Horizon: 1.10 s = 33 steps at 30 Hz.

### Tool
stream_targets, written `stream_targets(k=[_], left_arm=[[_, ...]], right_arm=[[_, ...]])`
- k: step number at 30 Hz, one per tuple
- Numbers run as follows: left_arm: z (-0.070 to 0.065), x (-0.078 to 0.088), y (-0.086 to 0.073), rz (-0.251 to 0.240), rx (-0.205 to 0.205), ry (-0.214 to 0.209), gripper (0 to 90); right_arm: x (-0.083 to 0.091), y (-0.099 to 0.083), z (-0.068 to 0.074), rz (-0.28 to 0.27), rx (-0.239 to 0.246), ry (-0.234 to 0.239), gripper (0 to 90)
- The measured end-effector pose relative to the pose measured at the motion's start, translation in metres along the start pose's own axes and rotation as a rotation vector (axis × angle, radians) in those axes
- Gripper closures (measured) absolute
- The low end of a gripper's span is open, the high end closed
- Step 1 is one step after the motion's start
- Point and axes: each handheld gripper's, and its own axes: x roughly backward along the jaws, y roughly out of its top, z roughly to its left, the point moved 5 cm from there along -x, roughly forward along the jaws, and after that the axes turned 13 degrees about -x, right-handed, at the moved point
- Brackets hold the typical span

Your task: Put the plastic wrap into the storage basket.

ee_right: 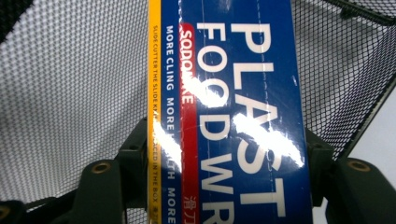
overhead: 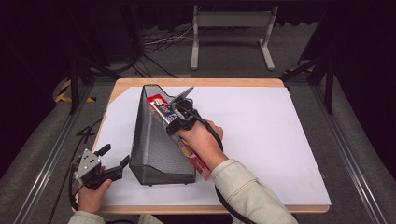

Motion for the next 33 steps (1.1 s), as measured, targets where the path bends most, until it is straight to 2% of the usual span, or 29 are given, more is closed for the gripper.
stream_targets(k=[8,12,14,19,24,30,33], left_arm=[[0.000,0.000,0.000,-0.001,-0.001,-0.001,17.7],[0.000,0.000,0.000,-0.001,0.001,-0.001,17.7],[0.000,-0.001,0.000,0.001,-0.001,-0.002,17.7],[0.000,-0.001,0.000,0.002,-0.001,-0.003,17.7],[-0.001,-0.002,0.000,0.005,-0.002,-0.004,17.7],[-0.001,-0.003,0.000,0.003,-0.001,-0.005,17.7],[0.000,-0.003,0.000,0.004,-0.001,-0.005,17.7]], right_arm=[[-0.007,0.000,0.004,0.019,0.035,-0.050,38.3],[-0.007,0.000,0.005,0.020,0.042,-0.054,36.3],[-0.006,0.000,0.006,0.005,0.038,-0.038,32.7],[0.005,0.003,0.013,-0.020,0.043,0.005,33.3],[0.009,0.002,0.014,-0.012,0.047,0.012,34.2],[0.009,-0.001,0.012,-0.004,0.025,0.031,32.7],[0.012,-0.002,0.010,0.000,0.017,0.061,32.1]])
